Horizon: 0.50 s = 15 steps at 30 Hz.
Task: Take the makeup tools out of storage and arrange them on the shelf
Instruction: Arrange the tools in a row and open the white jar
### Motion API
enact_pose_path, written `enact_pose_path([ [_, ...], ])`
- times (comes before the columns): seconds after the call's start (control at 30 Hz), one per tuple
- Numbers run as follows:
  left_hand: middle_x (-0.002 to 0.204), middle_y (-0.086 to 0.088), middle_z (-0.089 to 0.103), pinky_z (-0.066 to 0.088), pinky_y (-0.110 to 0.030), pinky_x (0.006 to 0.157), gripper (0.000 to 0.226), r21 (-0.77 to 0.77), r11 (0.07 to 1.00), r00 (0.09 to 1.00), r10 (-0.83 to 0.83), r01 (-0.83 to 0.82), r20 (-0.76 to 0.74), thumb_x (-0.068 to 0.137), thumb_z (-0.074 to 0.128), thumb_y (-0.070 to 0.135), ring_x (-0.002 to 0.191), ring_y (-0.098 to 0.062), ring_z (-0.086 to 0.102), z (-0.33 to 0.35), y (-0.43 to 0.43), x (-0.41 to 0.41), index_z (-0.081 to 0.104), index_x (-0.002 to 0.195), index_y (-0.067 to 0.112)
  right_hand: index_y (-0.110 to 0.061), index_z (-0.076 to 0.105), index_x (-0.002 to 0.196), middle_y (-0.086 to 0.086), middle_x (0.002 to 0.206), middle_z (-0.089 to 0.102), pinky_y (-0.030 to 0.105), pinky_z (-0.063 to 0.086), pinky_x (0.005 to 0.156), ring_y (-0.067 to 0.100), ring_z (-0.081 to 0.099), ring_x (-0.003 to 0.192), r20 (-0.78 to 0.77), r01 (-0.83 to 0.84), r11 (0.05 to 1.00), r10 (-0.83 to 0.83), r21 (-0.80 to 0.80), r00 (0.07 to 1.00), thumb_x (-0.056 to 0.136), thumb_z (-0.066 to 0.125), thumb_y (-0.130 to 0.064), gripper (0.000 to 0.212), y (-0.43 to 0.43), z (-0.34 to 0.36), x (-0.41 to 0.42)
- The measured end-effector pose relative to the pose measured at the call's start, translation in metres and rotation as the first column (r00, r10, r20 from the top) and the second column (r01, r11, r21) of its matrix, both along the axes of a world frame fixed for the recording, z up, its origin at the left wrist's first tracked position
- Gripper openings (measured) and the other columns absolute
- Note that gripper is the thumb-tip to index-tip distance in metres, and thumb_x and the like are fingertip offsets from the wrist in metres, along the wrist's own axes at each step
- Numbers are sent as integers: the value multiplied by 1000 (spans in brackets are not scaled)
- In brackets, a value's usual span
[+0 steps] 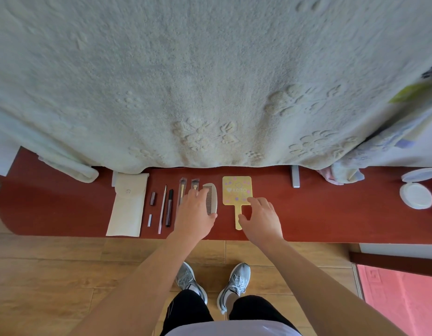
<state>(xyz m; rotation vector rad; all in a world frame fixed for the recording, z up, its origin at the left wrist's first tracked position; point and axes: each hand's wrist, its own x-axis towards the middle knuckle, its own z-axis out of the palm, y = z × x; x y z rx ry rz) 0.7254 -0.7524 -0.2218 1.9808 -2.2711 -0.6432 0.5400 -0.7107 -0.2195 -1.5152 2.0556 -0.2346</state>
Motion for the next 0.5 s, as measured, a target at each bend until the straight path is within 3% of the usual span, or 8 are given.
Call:
enact_pose_path([
  [0.3, 146, -2, 44, 40, -36, 108, 78, -39, 998, 999, -51, 51, -14, 84, 73, 45, 131, -22, 43, 13, 12, -8, 35, 146, 19, -18, 41, 142, 0, 146, 42, 37, 37, 110, 21, 35, 135, -61, -70, 998, 70, 8, 996, 90, 57, -40, 58, 8, 13, -23],
  [0.5, 163, -3, 21, 25, -38, 119, 80, -20, 995, 995, -98, 98, -14, 91, 64, 46, 149, -22, 23, 26, 19, -16, 23, 155, 21, -16, 27, 151, 4, 158, 26, 39, 24, 117, 22, 18, 147, -121, -93, 993, 101, 74, 987, 93, 51, -47, 70, 16, 24, -37],
])
